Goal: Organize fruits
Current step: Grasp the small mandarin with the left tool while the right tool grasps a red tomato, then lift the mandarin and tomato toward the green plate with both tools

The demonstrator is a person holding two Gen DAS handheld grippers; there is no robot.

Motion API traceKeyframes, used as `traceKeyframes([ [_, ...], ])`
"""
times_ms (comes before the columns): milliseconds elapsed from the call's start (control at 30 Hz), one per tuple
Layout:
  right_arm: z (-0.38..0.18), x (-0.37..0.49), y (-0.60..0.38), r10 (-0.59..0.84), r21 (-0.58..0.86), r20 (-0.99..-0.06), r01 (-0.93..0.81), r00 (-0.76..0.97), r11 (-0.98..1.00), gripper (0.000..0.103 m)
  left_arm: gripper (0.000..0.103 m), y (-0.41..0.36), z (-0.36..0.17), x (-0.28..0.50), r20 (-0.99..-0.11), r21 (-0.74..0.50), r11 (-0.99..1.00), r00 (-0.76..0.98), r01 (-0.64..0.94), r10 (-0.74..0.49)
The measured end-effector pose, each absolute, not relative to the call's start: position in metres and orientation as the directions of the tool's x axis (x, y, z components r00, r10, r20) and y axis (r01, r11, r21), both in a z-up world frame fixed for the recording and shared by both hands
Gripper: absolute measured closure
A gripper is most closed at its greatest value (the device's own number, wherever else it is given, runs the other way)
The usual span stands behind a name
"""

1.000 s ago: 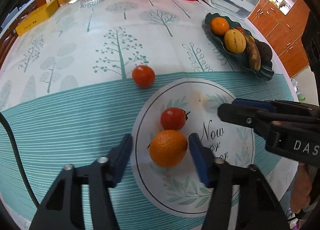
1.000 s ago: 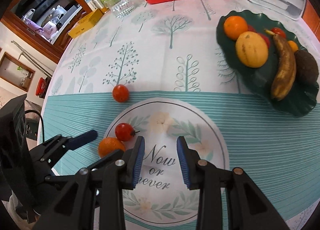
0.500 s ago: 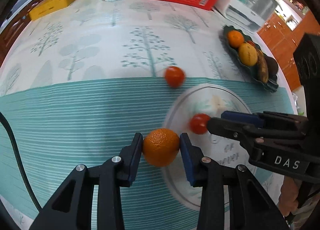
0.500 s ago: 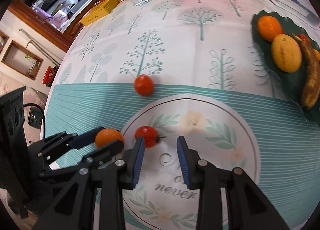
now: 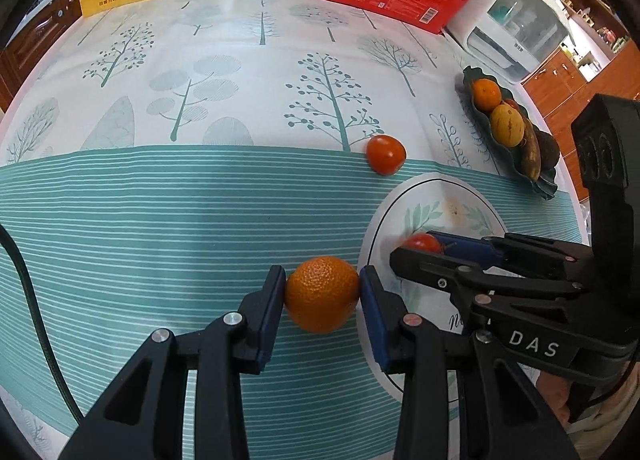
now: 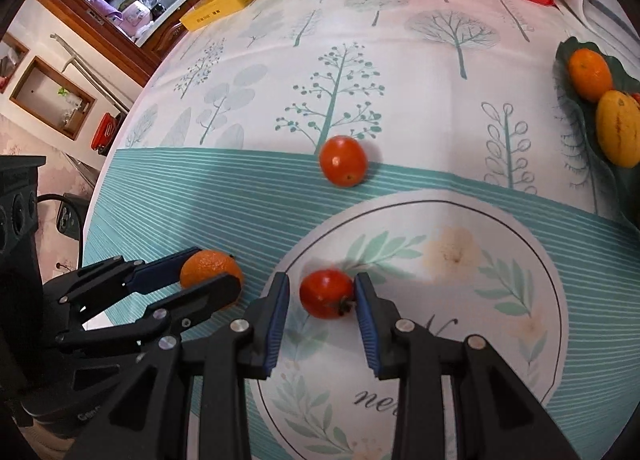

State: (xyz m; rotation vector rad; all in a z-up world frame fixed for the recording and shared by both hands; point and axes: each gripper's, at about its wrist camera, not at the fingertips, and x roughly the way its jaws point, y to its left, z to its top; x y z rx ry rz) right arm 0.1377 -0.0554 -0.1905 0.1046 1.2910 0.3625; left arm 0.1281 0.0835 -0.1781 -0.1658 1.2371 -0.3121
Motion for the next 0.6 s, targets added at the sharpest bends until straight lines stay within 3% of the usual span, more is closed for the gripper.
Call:
traceKeyframes([
  [67, -0.191, 0.137, -0.055, 0.321, 0.276, -0.919, -0.208, 0.229, 0.938, 0.076, 0.066, 0.085, -0.178, 0.128, -0.900, -0.293, 0.945, 0.293, 0.145, -0.324],
  [600, -0.179, 0.114, -0.057, 0.321, 0.268, -0.915, -0.225, 0.244, 0.937, 0.077, 0.066, 0.080, -0.167, 0.122, -0.901, -0.270, 0.948, 0.303, 0.168, -0.311],
])
